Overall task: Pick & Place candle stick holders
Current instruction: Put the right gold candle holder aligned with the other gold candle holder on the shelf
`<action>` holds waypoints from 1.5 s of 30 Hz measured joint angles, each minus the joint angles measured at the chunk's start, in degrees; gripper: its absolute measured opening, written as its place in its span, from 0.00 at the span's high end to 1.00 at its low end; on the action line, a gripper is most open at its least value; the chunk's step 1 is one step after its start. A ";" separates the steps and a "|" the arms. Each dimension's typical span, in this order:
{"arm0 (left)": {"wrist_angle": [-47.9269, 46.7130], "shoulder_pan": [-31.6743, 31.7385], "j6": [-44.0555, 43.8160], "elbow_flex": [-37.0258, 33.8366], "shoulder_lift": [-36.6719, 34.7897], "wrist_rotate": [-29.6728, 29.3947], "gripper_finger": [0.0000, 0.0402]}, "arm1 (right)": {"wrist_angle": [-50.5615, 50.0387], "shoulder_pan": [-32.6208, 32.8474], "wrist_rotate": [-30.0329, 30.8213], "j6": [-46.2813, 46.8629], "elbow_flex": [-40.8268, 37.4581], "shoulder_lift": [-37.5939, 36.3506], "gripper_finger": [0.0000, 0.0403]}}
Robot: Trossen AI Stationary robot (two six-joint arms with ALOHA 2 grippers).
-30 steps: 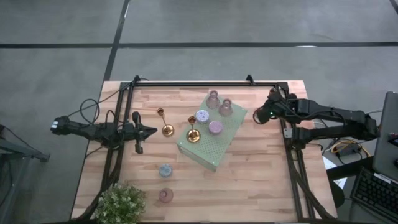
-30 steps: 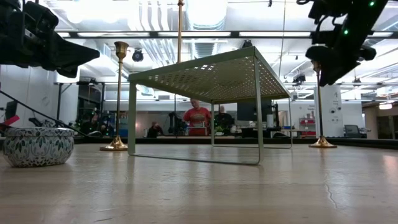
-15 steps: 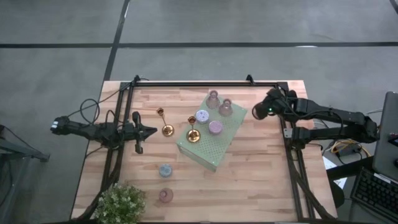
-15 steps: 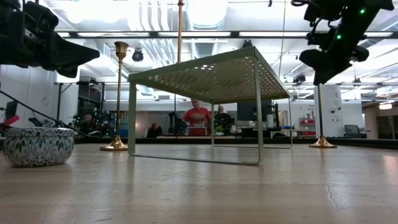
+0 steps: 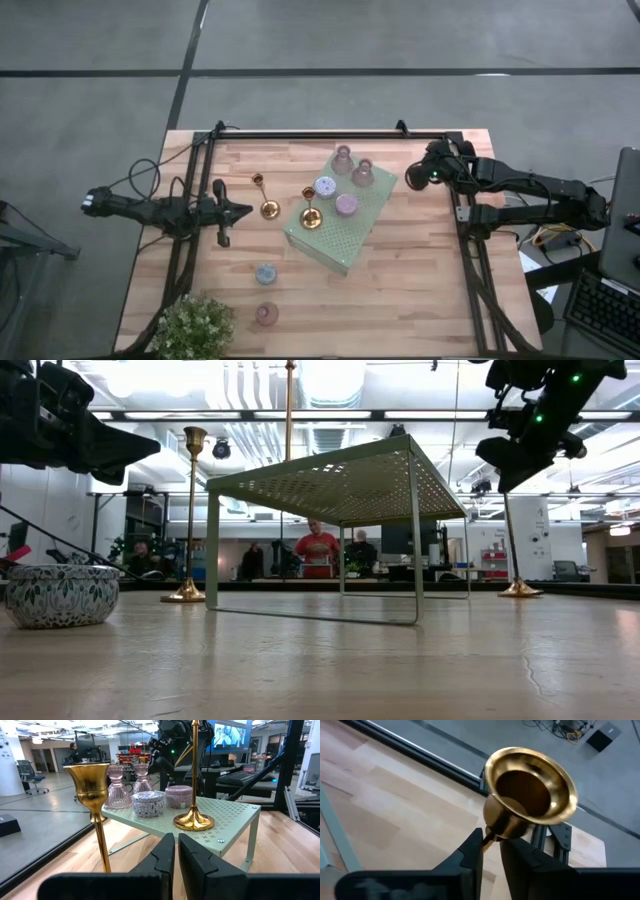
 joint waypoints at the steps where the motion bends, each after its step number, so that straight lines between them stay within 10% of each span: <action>1: 0.00 -0.02 0.00 0.00 0.00 0.00 0.93 | 0.27 -0.09 -0.01 -0.51 0.00 0.00 0.88; 25: 0.00 -0.01 0.00 -0.01 -0.01 0.00 0.93 | 0.85 -0.34 -6.63 -5.93 0.48 -3.74 0.97; 45: 0.00 -0.02 0.00 0.00 0.00 0.00 0.93 | -5.57 0.74 -54.47 -10.93 3.03 -8.76 0.97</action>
